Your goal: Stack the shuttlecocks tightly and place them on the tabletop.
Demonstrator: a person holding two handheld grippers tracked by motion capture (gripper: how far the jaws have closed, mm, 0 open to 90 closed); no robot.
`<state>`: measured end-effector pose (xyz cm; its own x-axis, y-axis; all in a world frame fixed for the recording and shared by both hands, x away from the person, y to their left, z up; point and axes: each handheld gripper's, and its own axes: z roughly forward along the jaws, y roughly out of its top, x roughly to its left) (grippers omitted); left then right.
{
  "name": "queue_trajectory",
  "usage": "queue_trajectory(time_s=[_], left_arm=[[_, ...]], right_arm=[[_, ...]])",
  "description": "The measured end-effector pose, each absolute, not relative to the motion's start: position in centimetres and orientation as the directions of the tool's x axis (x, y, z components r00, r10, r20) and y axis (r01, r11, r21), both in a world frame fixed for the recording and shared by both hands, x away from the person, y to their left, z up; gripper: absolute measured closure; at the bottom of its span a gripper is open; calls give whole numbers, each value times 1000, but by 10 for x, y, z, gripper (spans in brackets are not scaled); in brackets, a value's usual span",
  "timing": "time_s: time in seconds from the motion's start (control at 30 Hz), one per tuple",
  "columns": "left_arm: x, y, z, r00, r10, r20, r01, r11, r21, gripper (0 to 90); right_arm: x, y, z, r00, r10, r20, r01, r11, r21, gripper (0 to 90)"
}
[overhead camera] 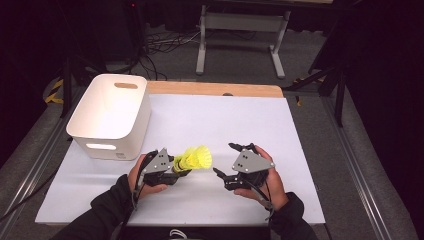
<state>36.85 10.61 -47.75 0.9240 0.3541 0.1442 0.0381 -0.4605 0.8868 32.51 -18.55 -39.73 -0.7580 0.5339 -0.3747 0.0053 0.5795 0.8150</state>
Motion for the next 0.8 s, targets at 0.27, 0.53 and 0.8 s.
queue_trajectory(time_s=[0.27, 0.53, 0.8], left_arm=[[369, 106, -477, 927, 348, 143, 34, -455, 890, 559], [368, 109, -475, 925, 350, 146, 27, -445, 895, 559], [370, 115, -474, 923, 359, 137, 34, -431, 902, 559]], right_arm=[[327, -208, -406, -725, 581, -369, 24, 557, 830, 172], [325, -239, -419, -689, 648, -325, 66, 502, 862, 151], [324, -259, -443, -674, 690, -263, 132, 463, 877, 108]])
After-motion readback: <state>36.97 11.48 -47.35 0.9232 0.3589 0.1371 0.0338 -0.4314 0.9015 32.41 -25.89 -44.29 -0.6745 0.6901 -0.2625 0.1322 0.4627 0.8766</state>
